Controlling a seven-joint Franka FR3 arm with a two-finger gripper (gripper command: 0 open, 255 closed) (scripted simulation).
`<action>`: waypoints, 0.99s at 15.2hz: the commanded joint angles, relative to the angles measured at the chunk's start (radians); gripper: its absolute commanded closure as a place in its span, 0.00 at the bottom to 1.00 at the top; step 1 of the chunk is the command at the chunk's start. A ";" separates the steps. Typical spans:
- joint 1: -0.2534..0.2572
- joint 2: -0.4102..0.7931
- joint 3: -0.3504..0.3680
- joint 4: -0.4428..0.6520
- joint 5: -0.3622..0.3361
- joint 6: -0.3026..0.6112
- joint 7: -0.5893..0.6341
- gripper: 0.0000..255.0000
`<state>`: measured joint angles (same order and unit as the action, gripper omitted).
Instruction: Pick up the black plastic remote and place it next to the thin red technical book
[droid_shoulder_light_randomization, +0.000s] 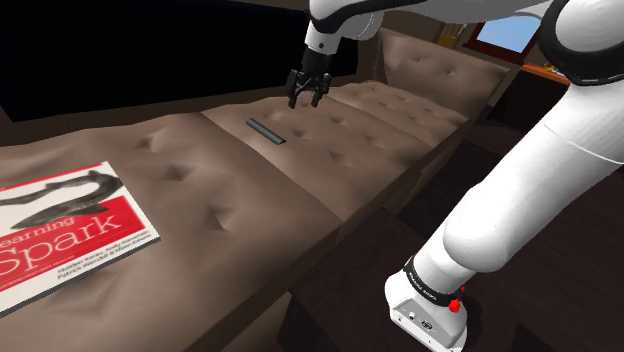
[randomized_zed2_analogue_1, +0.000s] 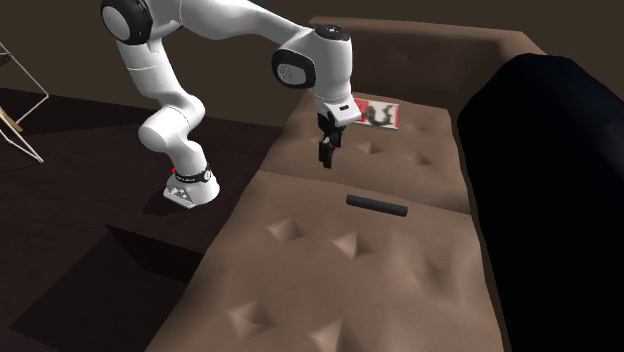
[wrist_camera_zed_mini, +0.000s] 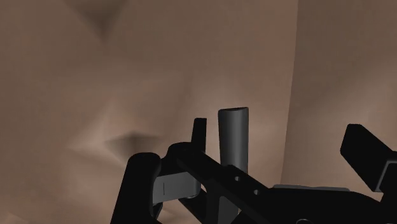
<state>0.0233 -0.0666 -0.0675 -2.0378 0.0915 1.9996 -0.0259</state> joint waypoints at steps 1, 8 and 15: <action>-0.001 0.081 -0.002 0.053 0.005 0.014 -0.012 0.00; -0.003 0.370 0.003 0.292 0.022 0.019 -0.030 0.00; -0.007 0.582 0.011 0.484 0.029 0.010 -0.036 0.00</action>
<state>0.0160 0.4994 -0.0573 -1.5642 0.1194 2.0038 -0.0617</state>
